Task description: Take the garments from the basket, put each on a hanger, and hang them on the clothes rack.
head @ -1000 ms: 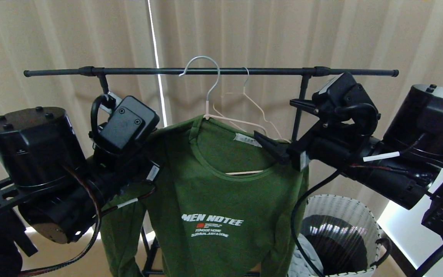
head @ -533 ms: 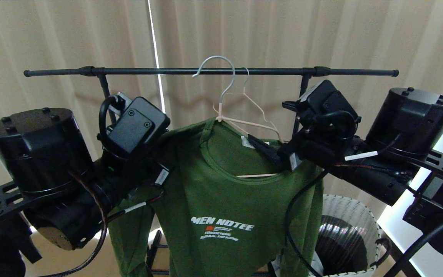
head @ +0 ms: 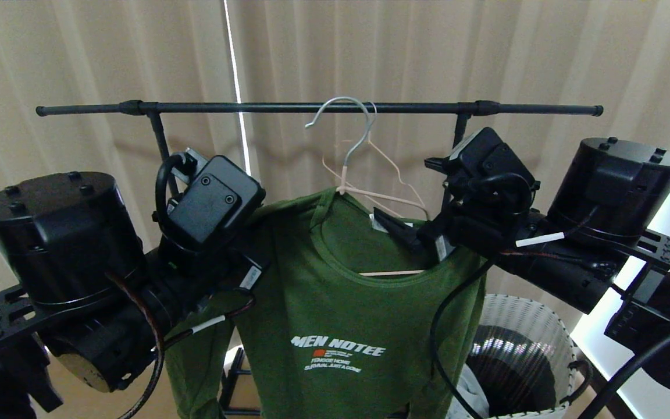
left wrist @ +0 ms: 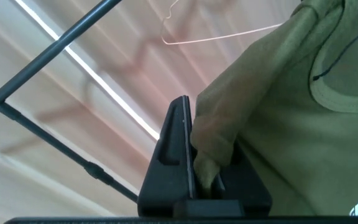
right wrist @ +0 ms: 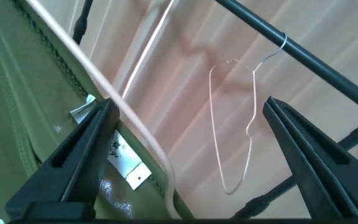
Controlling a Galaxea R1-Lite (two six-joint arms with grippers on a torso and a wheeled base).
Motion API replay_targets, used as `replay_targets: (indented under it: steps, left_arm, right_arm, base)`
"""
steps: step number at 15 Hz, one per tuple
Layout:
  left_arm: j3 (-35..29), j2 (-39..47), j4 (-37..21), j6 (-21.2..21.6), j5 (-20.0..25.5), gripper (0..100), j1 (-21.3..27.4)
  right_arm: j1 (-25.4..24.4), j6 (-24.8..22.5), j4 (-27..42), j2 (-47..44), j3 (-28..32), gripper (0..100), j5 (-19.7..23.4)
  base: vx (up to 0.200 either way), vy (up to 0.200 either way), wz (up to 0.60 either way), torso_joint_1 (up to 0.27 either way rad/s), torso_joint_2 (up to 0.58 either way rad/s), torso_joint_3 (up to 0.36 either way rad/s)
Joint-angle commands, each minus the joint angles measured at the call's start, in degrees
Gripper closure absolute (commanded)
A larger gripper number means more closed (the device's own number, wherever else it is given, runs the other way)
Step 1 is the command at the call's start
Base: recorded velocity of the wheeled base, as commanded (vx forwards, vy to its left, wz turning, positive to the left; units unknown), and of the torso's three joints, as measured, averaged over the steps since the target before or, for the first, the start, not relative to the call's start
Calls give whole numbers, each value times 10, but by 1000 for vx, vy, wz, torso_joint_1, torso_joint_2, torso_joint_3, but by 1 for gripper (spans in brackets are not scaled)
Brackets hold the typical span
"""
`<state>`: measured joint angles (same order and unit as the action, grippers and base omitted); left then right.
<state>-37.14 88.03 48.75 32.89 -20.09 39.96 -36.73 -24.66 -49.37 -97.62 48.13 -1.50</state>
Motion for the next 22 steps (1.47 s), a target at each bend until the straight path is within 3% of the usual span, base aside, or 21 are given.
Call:
replay_targets:
  steps: [1,11,12,14,17,20,22]
  left_arm:
    - [1,-1,0,0,1,100,0]
    - [6,-6,1,-10,1,100,0]
    - [10,-7,0,-11,0,0,0]
    - [15,-15,0,-12,1,0,0]
    - [29,-57,-1,-60,6,0,-7]
    - [51,-96,-3,-108,9,0,-20]
    - [68,-108,-3,-112,15,0,-42]
  right_arm:
    - [0,0,0,0,-2,100,0]
    - [0,1,-3,0,-2,100,0]
    - [0,1,-3,0,-2,100,0]
    - [0,1,-5,2,-3,100,-1]
    - [8,1,-2,15,-6,100,-17]
    - [45,1,-1,24,-6,100,-39]
    - [61,4,-4,32,-8,100,-58]
  base:
    - [0,0,0,0,0,0]
    - [0,0,0,0,0,0]
    - [0,0,0,0,0,0]
    - [0,0,0,0,0,0]
    - [0,0,0,0,0,0]
    - [0,0,0,0,0,0]
    - [0,0,0,0,0,0]
